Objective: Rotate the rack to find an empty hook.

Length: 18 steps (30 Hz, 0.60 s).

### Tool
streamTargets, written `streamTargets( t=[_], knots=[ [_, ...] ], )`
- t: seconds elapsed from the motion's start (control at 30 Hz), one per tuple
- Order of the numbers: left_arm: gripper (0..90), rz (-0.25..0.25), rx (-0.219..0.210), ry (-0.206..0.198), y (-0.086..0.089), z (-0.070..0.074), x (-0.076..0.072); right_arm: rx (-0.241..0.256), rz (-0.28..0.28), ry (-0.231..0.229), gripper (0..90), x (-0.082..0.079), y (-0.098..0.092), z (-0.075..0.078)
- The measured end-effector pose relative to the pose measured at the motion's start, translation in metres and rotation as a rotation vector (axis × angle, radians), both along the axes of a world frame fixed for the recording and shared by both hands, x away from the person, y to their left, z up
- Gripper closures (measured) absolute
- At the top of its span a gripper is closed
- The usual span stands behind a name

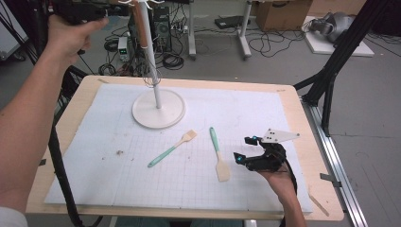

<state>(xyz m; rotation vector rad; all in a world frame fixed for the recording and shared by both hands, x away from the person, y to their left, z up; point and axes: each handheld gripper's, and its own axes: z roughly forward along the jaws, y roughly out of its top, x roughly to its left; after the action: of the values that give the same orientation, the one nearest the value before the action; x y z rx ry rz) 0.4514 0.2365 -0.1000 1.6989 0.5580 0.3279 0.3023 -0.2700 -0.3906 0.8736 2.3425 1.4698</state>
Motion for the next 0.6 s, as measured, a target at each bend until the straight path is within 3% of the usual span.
streamTargets(
  t=[0.2,0.33,0.43,0.6],
  knots=[
    [89.2,0.012,-0.009,-0.002,-0.012,0.001,-0.002,-0.001,0.003,0.006,20.8,-0.001,0.0,0.0],
    [88.5,0.047,-0.007,0.005,-0.012,-0.001,0.002,0.004,0.002,0.0,20.8,-0.001,-0.001,0.0],
    [85.3,0.053,-0.025,0.003,-0.012,-0.002,0.004,0.005,0.006,0.005,20.8,-0.001,-0.002,0.0],
    [85.2,0.067,-0.015,0.0,-0.012,-0.003,0.007,0.006,0.007,0.012,20.8,-0.001,-0.002,0.0]
  ],
)
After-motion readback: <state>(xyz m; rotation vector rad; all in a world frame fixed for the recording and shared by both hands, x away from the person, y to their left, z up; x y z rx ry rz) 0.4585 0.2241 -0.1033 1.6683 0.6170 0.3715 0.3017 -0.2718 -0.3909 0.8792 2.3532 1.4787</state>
